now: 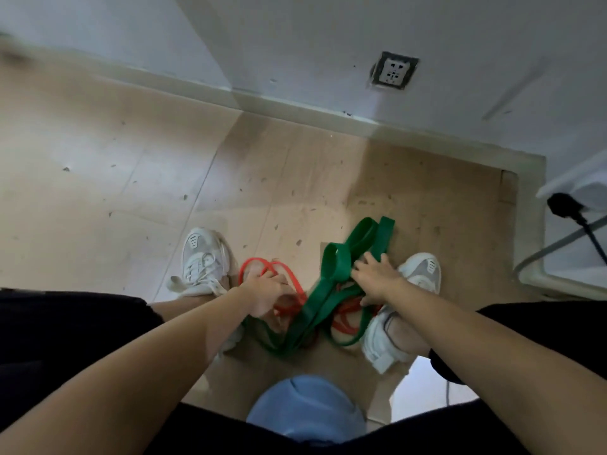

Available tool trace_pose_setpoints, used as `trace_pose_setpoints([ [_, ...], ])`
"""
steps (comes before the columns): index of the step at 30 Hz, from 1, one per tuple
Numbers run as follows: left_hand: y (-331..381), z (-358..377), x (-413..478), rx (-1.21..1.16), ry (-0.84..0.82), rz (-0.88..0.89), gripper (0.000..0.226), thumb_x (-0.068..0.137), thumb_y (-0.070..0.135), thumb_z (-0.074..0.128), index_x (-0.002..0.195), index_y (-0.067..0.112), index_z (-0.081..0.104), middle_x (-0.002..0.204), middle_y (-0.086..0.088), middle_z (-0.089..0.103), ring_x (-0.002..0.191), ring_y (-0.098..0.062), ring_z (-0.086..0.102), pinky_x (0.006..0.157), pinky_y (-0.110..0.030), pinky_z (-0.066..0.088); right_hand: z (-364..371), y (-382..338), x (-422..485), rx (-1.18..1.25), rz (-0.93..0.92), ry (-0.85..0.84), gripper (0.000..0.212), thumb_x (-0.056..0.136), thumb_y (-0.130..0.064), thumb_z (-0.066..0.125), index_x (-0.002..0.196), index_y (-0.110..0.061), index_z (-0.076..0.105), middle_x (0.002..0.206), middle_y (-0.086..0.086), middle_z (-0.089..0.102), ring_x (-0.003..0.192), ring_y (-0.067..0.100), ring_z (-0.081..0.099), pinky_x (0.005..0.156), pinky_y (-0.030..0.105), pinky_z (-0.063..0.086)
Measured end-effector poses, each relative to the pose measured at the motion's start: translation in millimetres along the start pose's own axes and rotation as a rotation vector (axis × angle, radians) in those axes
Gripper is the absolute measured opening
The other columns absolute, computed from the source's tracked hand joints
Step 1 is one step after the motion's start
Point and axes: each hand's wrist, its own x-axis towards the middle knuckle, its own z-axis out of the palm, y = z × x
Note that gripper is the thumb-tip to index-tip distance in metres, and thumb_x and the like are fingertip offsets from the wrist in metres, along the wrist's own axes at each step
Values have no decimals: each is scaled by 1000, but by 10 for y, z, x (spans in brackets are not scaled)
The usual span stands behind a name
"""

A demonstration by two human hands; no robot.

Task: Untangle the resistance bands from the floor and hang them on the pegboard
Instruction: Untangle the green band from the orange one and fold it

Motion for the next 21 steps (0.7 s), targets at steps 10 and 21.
trace_pose_setpoints([
  [10, -66, -3, -48, -170, 193, -7, 23, 90, 29, 65, 113, 32, 68, 116, 6, 70, 113, -21, 61, 100, -39, 44, -215, 94, 18, 77, 28, 186, 27, 96, -24, 55, 121, -27, 65, 116, -1, 57, 116, 26, 42, 92, 48, 32],
  [21, -90, -714, -154, -1097, 713, -113, 8, 101, 16, 58, 95, 16, 63, 89, 1, 71, 89, -26, 69, 79, -30, 57, -1262, 705, -200, 701, 178, 522, 9, 91, -26, 70, 91, -17, 66, 92, 8, 69, 92, 31, 66, 72, 32, 45],
])
